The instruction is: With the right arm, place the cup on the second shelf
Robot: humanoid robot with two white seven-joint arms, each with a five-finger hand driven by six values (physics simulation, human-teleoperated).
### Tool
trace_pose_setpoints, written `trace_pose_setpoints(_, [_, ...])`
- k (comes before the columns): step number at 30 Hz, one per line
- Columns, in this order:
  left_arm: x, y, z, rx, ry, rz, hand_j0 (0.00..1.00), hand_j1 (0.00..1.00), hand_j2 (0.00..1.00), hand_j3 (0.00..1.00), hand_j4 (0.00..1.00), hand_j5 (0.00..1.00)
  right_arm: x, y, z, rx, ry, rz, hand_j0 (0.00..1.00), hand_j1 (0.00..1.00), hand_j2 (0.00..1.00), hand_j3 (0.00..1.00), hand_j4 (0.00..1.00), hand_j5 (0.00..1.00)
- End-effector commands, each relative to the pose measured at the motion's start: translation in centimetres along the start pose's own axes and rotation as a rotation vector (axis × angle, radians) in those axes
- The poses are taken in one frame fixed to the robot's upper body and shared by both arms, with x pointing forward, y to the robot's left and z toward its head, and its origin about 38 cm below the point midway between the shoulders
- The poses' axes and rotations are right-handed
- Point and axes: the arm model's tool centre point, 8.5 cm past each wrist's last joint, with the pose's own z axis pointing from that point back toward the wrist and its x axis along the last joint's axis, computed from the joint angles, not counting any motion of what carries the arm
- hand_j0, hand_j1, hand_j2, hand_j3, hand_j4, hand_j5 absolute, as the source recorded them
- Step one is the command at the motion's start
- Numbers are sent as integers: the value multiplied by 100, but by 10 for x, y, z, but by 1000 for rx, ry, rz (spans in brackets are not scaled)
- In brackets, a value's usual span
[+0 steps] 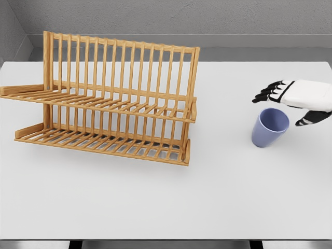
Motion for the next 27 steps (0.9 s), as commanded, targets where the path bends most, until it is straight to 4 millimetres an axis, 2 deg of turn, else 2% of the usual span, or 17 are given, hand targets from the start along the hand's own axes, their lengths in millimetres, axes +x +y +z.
trace_pose_setpoints(1, [0,0,0,0,0,1,100,100,100,100,100,100,-2,6,-2,12,2,-19,100,100,100,100,100,100])
trace_pose_setpoints(8, [0,0,0,0,-2,0,100,100,100,100,100,100,-2,25,-21,33,-22,-71,100,100,100,100,100,100])
trace_pose_setpoints(12, [0,0,0,0,0,1,100,100,100,100,100,100,-4,33,-24,56,-17,-77,100,100,100,100,100,100])
trace_pose_setpoints(21, [0,0,0,0,-2,0,100,100,100,100,100,100,-3,29,-26,43,-21,-75,100,100,100,100,100,100])
trace_pose_setpoints(22, [0,0,0,0,0,1,100,100,100,100,100,100,-4,27,-26,40,-19,-72,95,95,95,95,95,95])
trace_pose_setpoints(23, [0,0,0,0,0,1,100,100,100,100,100,100,-3,28,-26,40,-22,-73,94,94,94,94,94,94])
trace_pose_setpoints(25, [0,0,0,0,-2,0,100,100,100,100,100,100,-3,28,-27,41,-23,-72,75,75,75,75,75,75])
trace_pose_setpoints(27, [0,0,0,0,0,-1,100,100,100,100,100,100,-3,28,-26,42,-22,-72,71,71,71,71,71,71])
